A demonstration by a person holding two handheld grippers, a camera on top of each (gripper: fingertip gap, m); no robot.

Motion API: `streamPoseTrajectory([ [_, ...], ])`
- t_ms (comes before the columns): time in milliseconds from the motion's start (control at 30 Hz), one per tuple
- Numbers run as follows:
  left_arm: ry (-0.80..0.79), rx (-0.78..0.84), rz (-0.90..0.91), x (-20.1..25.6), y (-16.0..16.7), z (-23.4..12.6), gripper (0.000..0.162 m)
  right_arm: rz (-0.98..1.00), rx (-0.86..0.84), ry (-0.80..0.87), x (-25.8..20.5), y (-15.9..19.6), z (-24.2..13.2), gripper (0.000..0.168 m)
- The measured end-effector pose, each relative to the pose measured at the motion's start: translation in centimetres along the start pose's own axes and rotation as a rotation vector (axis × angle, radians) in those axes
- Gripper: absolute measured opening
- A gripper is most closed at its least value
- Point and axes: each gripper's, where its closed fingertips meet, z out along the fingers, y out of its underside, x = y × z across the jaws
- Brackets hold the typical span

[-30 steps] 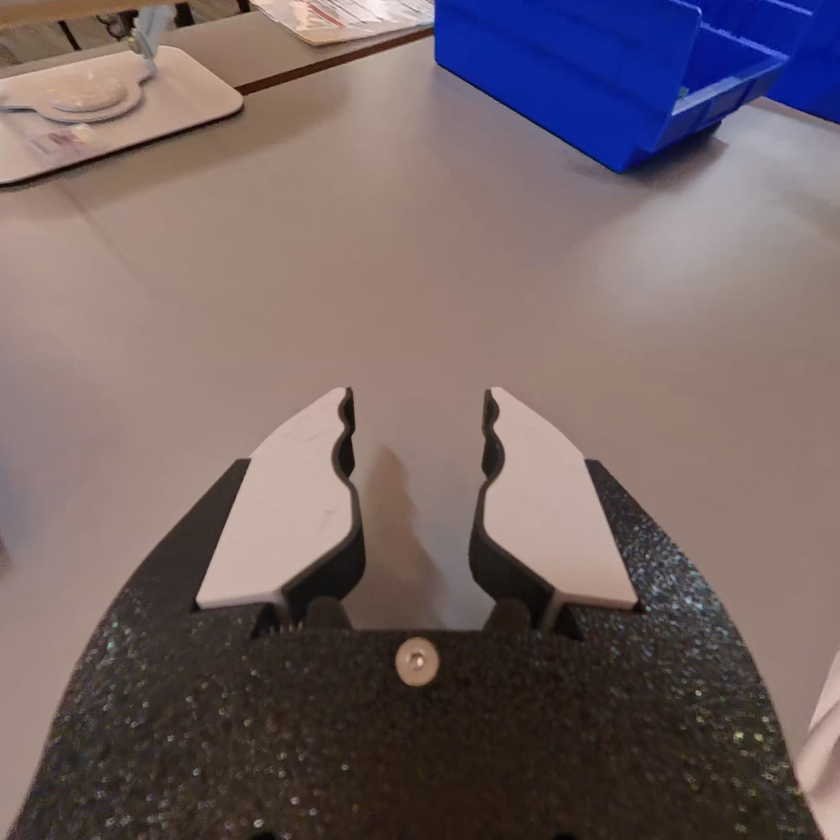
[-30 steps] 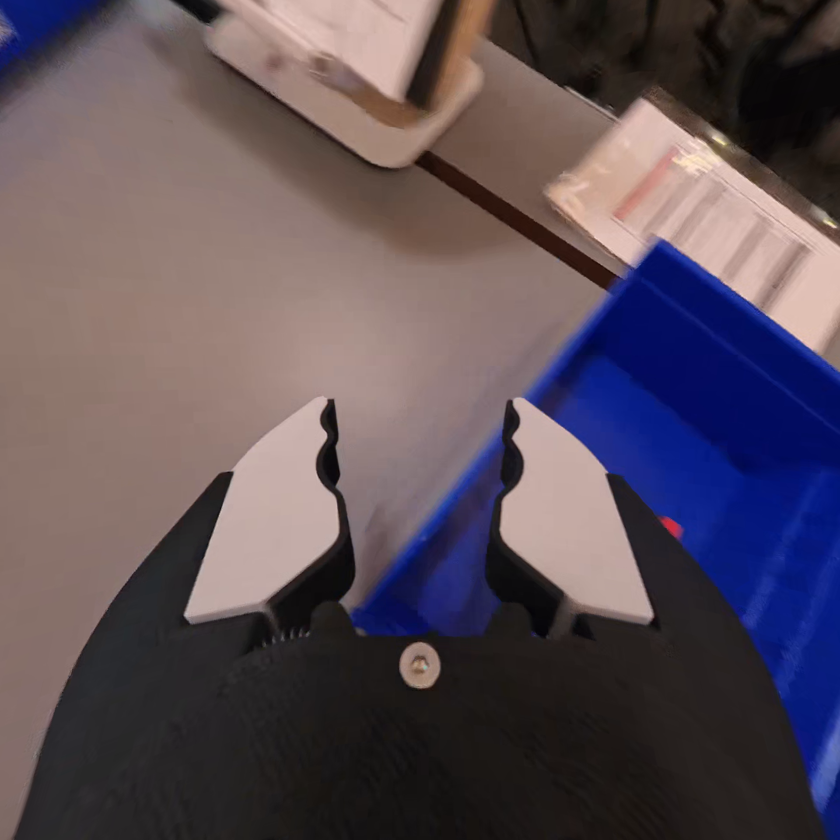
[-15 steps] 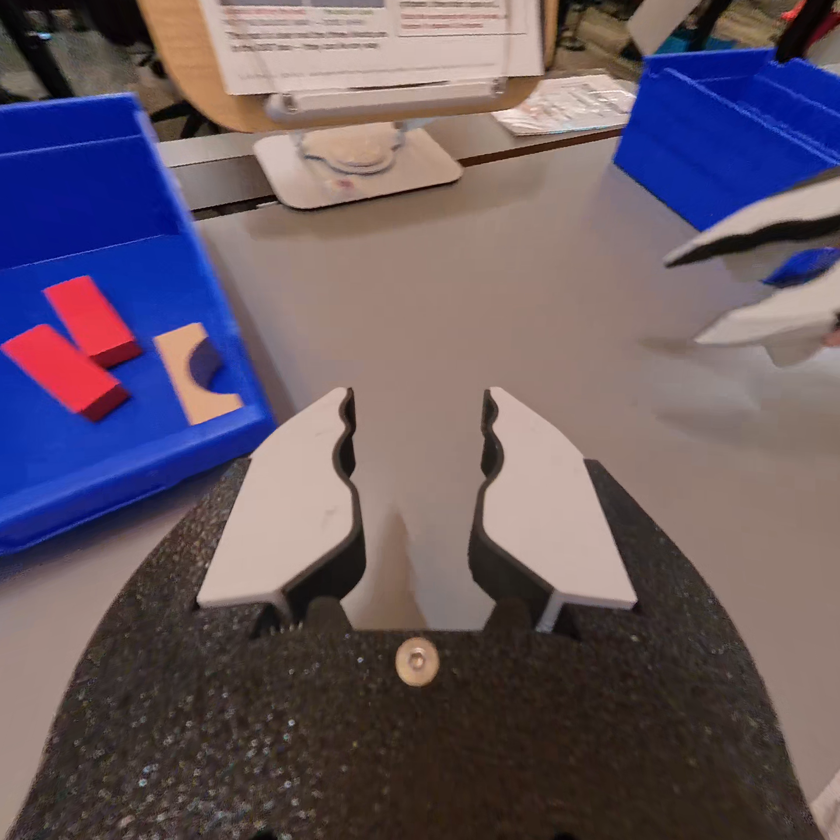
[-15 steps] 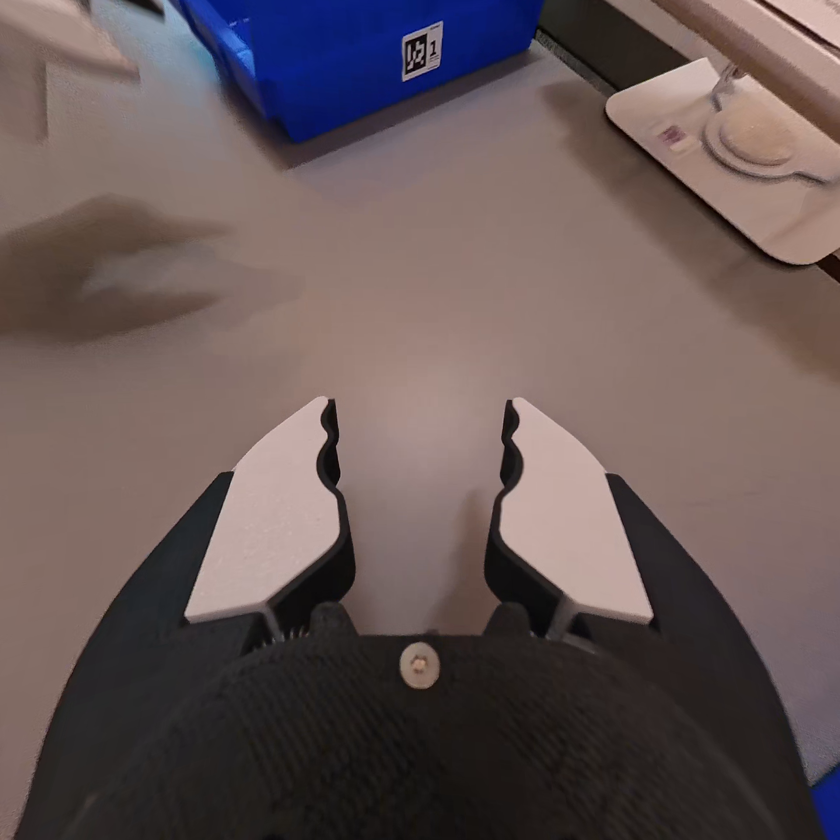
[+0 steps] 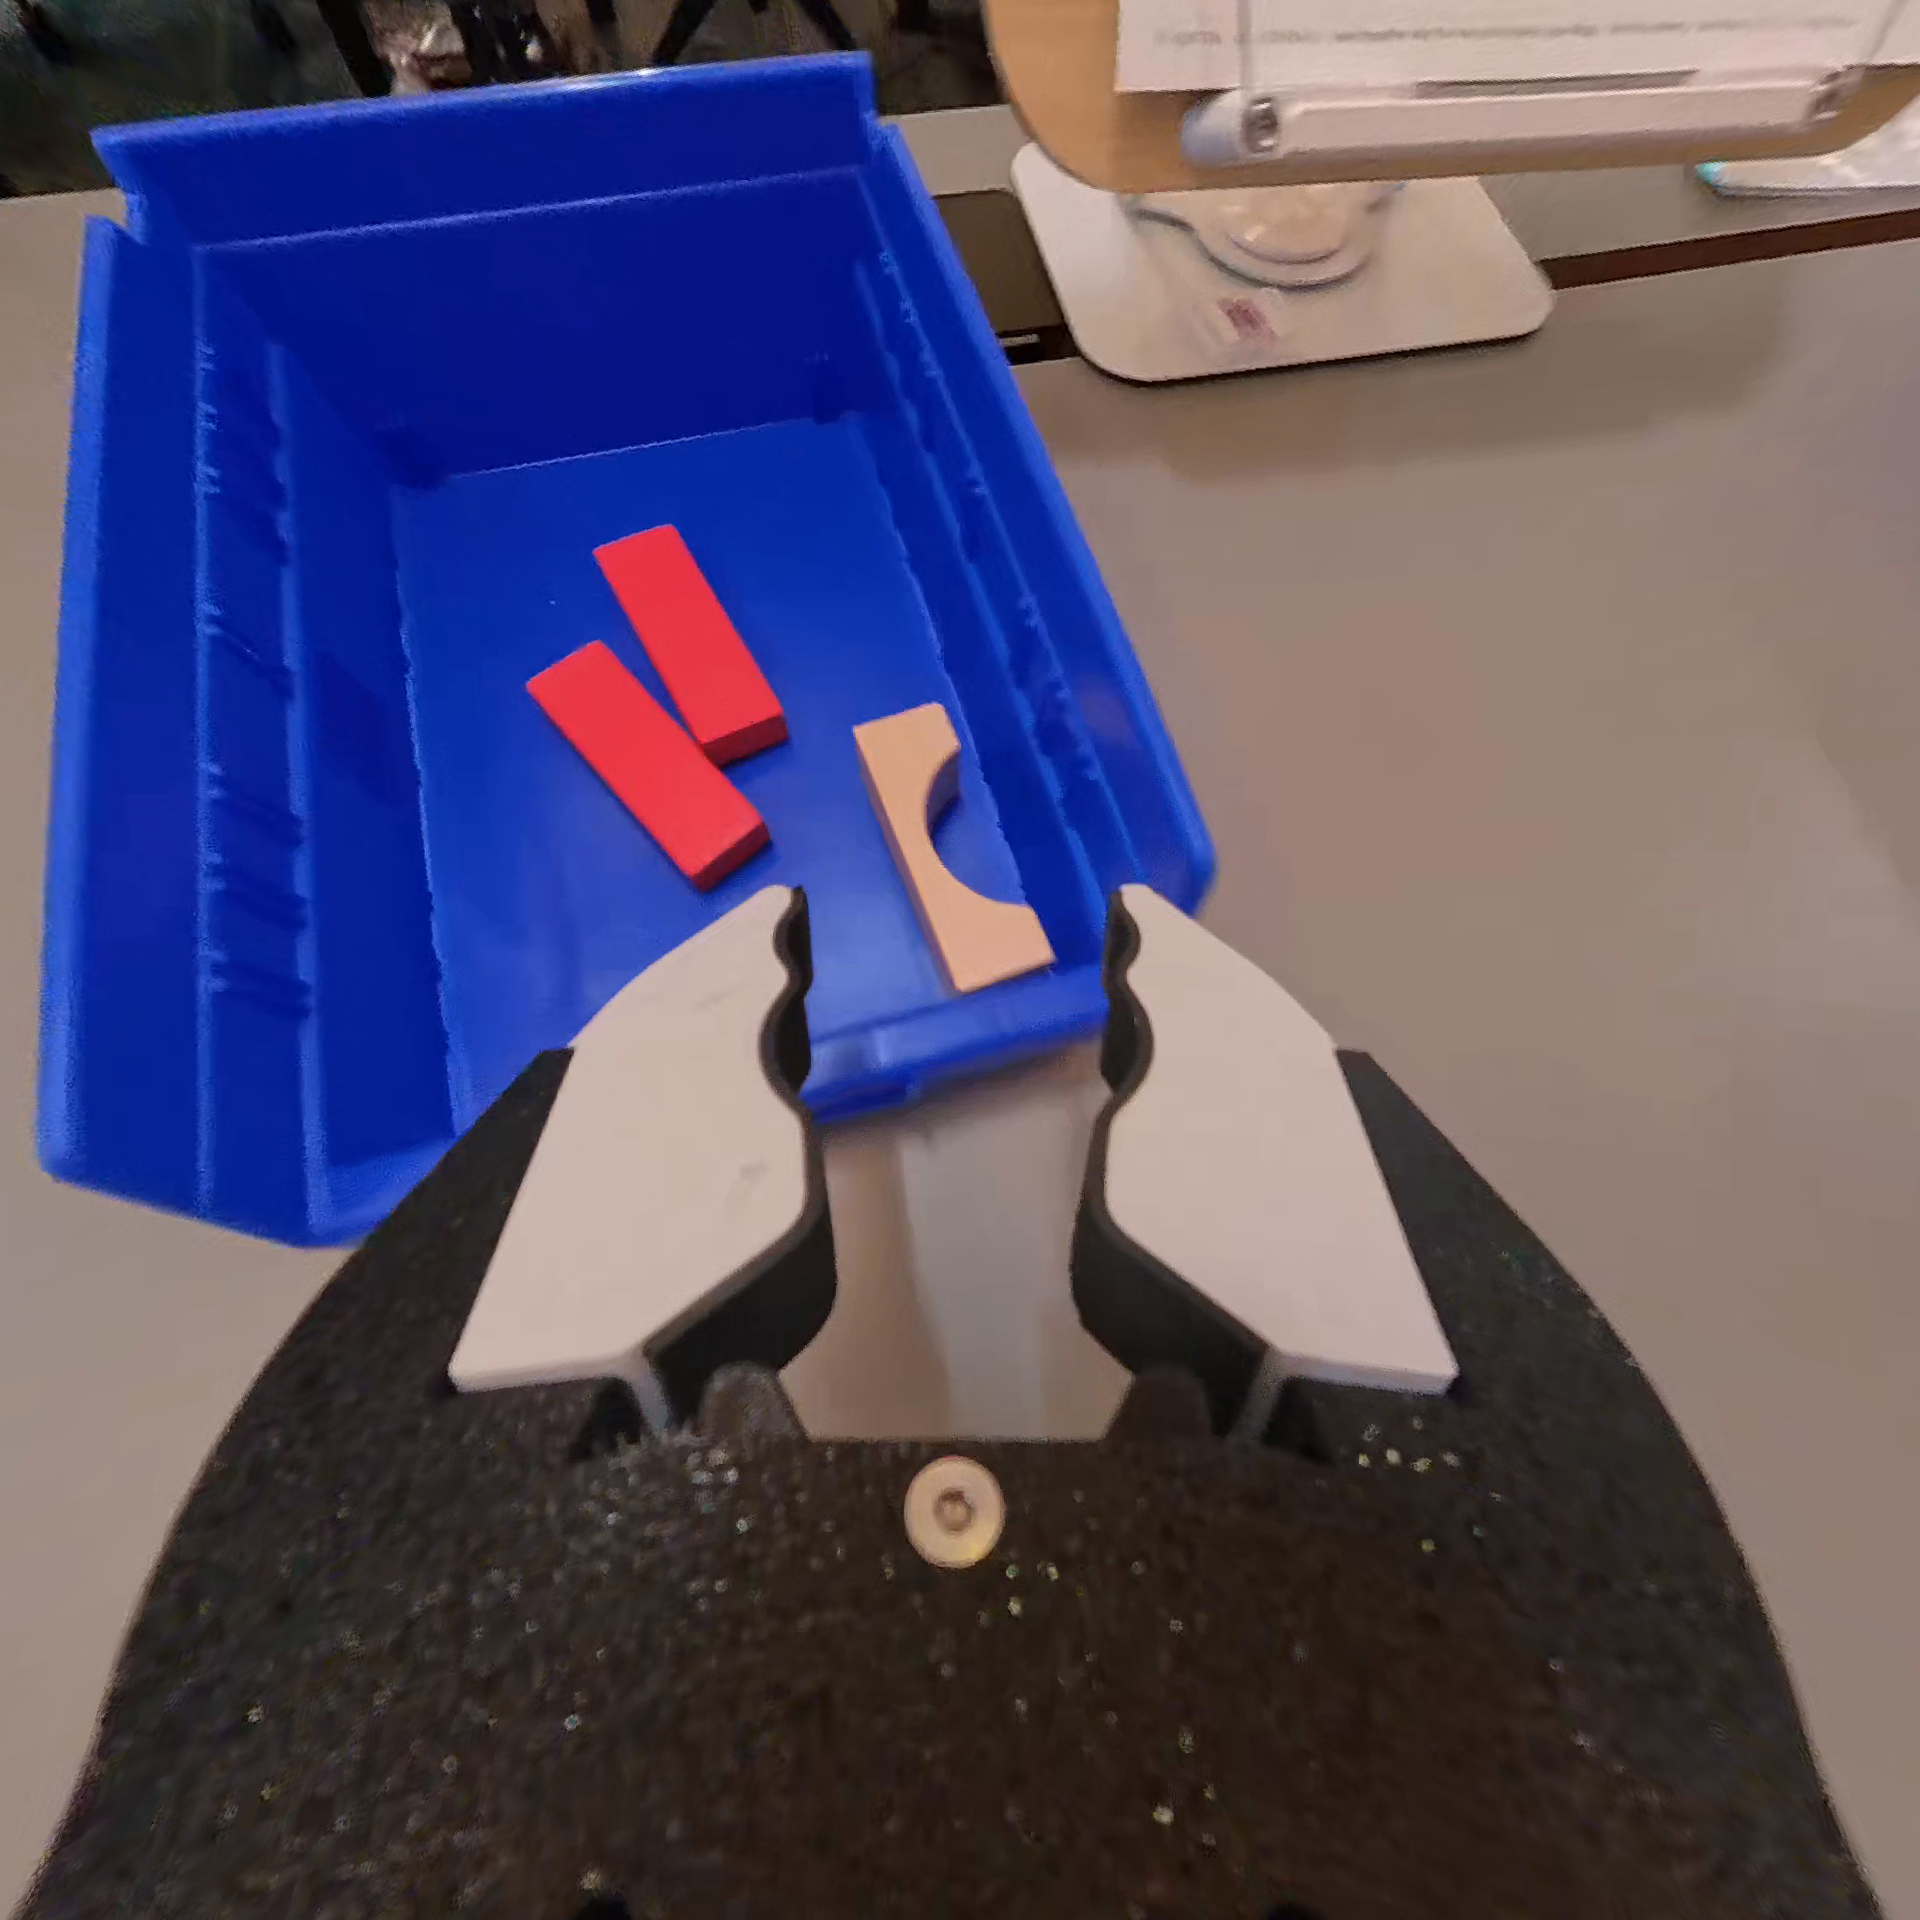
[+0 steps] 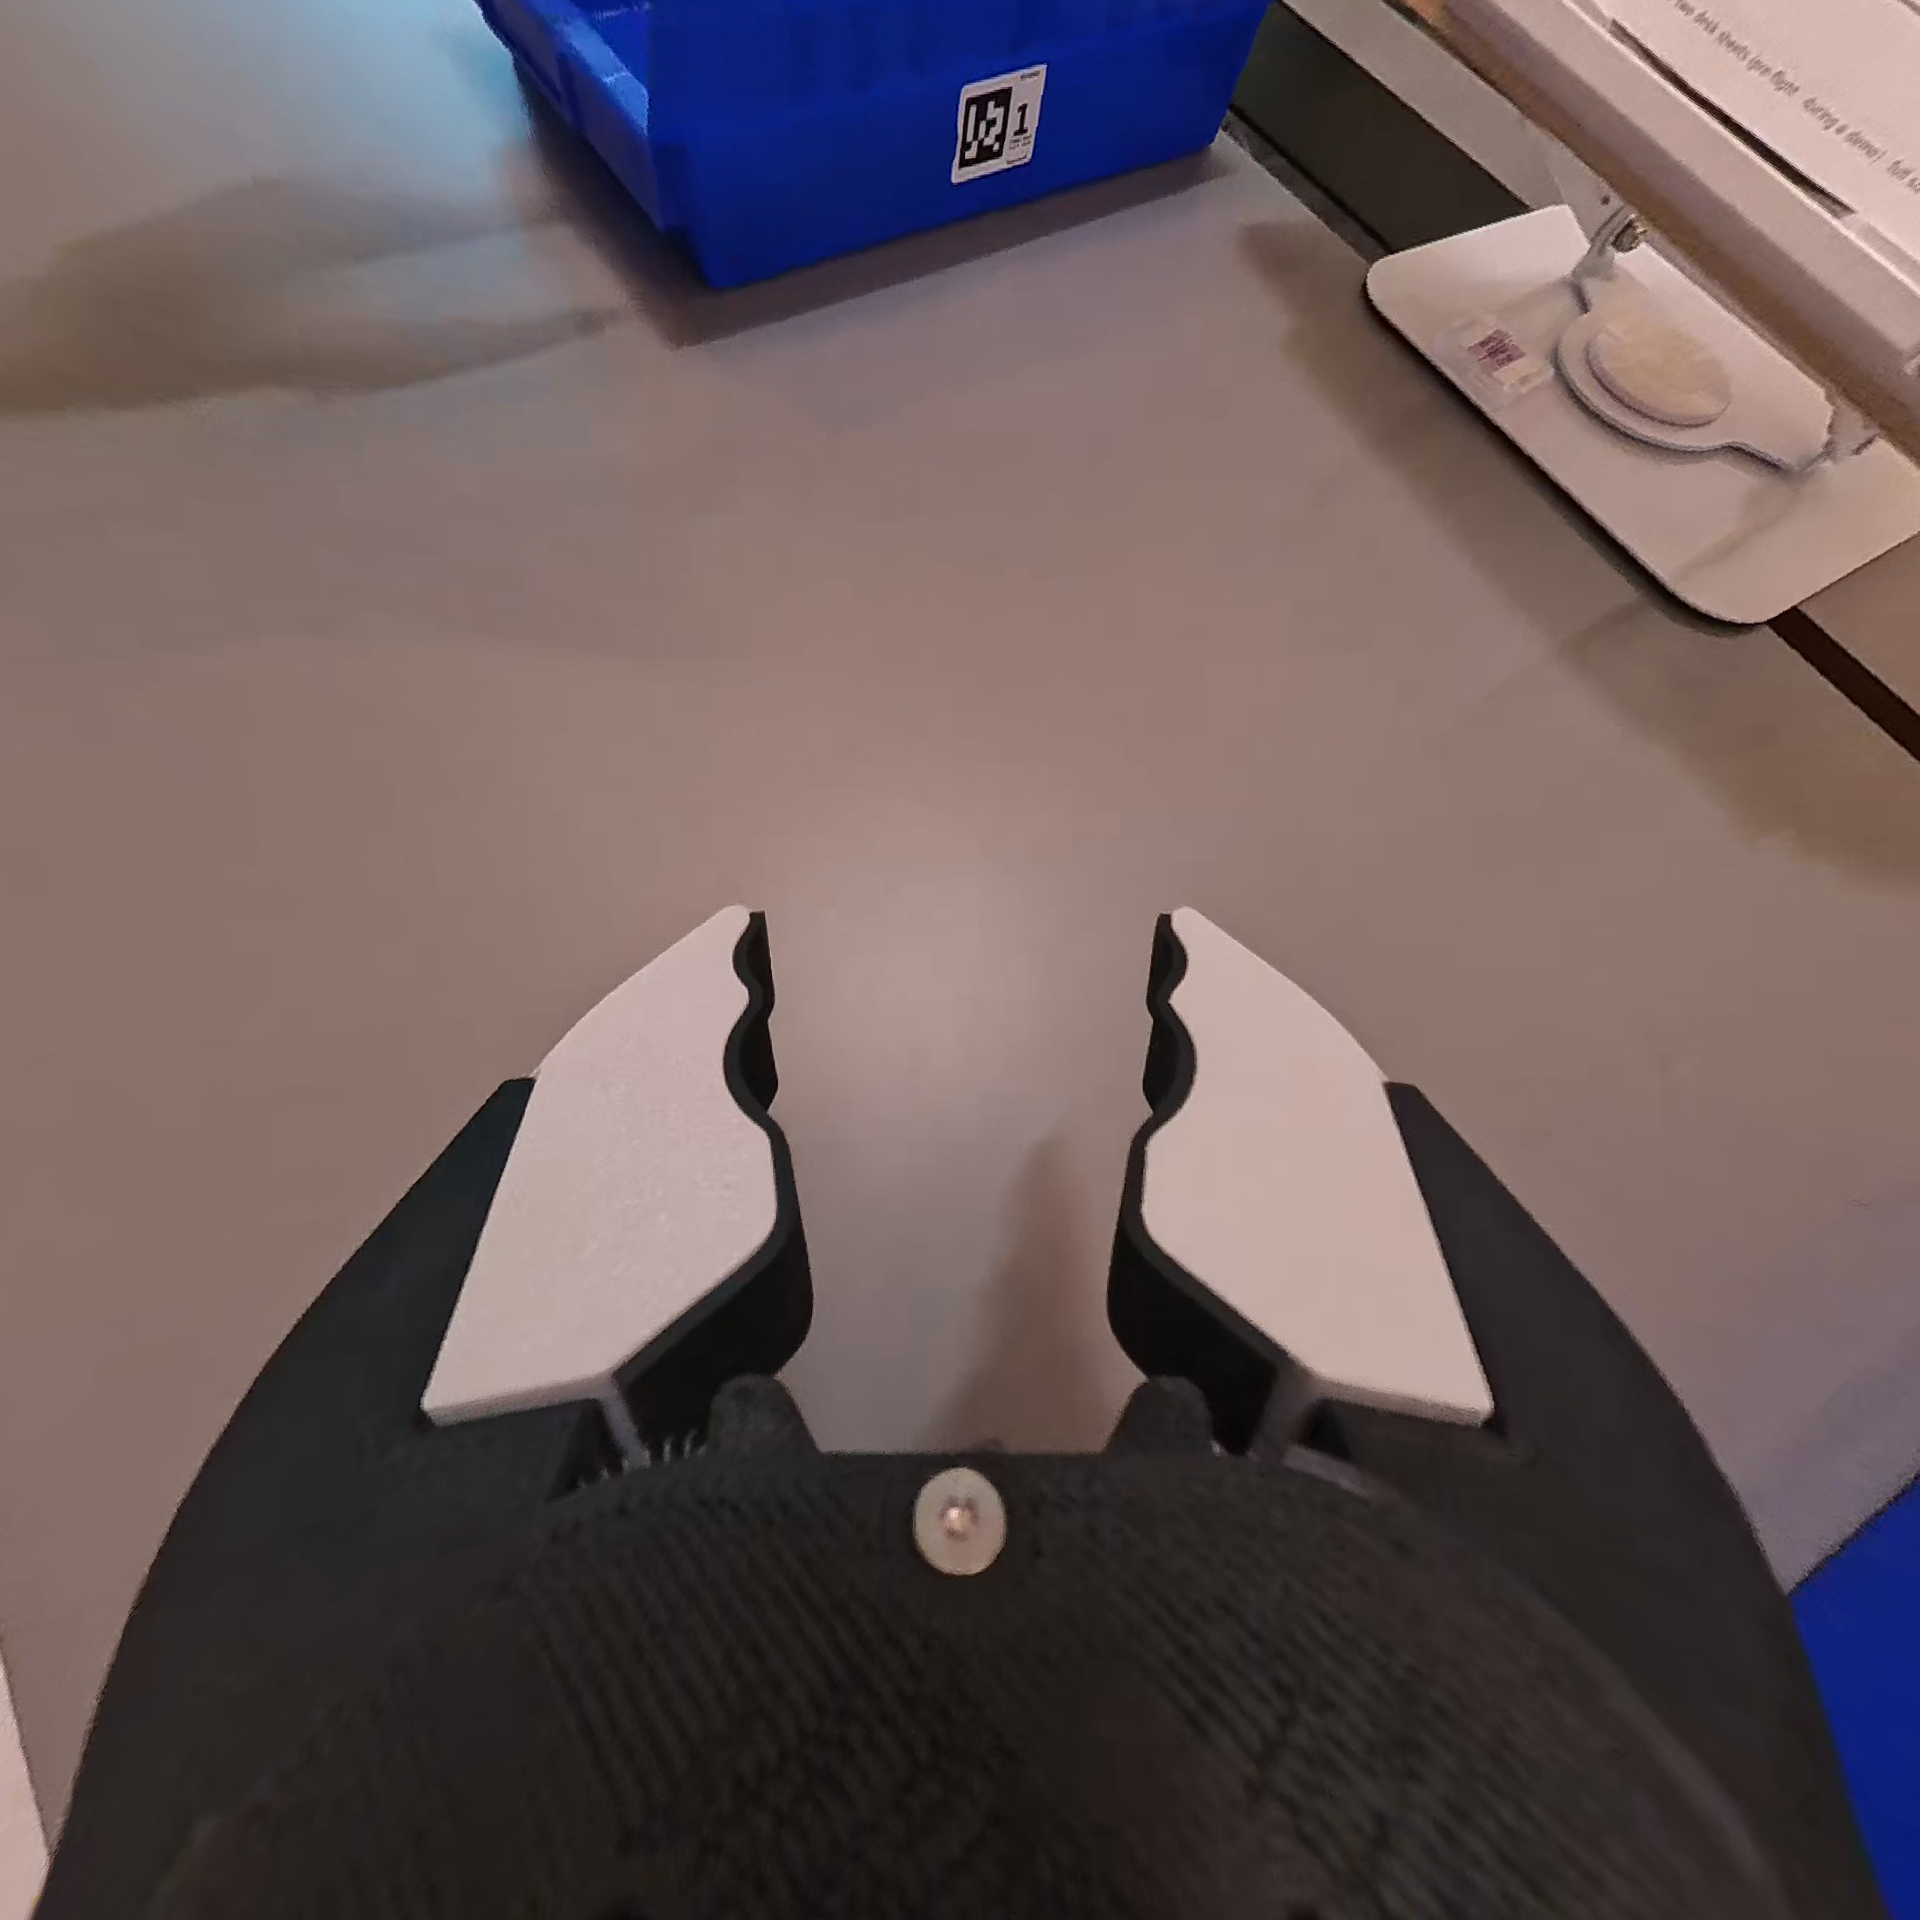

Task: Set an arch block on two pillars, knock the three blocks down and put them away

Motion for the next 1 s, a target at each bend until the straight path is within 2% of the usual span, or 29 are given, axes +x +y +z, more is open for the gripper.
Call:
streamPoseTrajectory([
  [233, -0.073, -0.264, -0.014, -4.9, -3.3, 7.2, 0.056, 0.039, 0.016, 0.041, 1.4, 0.5, -1.3, 0.070],
  [400, -0.118, -0.527, -0.039, -7.8, -2.1, 12.8, 0.056, 0.068, -0.015, 0.049, 2.2, 2.0, -1.4, 0.070],
  [533, -0.122, -0.594, -0.106, -8.8, -1.8, 15.8, 0.055, 0.104, -0.030, 0.063, 2.7, 3.2, -1.6, 0.070],
  [667, -0.151, -0.688, -0.121, -9.5, -0.1, 17.0, 0.051, 0.125, -0.021, 0.057, 2.8, 3.5, -1.7, 0.070],
  [733, -0.128, -0.666, -0.140, -9.3, 0.0, 17.3, 0.037, 0.131, -0.011, 0.051, 2.8, 3.5, -1.6, 0.070],
  [900, -0.025, -0.596, -0.116, -8.4, -0.3, 16.7, 0.034, 0.155, 0.087, -0.003, 2.4, 1.9, -1.3, 0.070],
  [1000, 0.069, -0.375, -0.091, -7.3, -4.1, 15.1, 0.034, 0.147, 0.193, -0.061, 2.0, -0.5, -1.4, 0.080],
])
